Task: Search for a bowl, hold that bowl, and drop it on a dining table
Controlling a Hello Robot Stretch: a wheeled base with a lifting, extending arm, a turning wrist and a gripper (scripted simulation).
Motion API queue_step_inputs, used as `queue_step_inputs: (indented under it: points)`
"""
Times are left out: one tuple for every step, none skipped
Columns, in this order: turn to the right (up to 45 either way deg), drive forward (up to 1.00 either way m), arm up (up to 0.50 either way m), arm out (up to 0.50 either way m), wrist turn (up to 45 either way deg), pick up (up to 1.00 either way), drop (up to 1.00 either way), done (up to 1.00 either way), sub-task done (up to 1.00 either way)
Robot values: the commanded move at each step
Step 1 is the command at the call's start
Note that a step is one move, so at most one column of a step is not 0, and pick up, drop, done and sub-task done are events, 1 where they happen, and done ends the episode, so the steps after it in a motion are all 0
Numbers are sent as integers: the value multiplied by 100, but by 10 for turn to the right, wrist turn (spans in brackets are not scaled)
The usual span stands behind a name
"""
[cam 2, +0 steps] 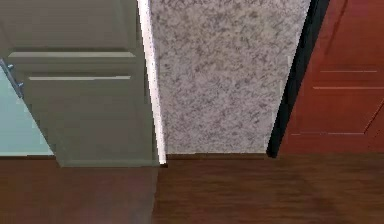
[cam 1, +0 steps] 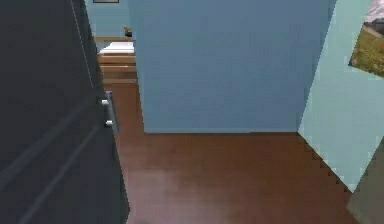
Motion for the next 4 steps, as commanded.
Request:
queue_step_inputs:
  points:
    - [0, 100, 0, 0, 0, 0, 0, 0, 0]
    - [-60, 0, 0, 0, 0, 0, 0, 0, 0]
    - [0, 35, 0, 0, 0, 0, 0, 0, 0]
    - [-390, 0, 0, 0, 0, 0, 0, 0, 0]
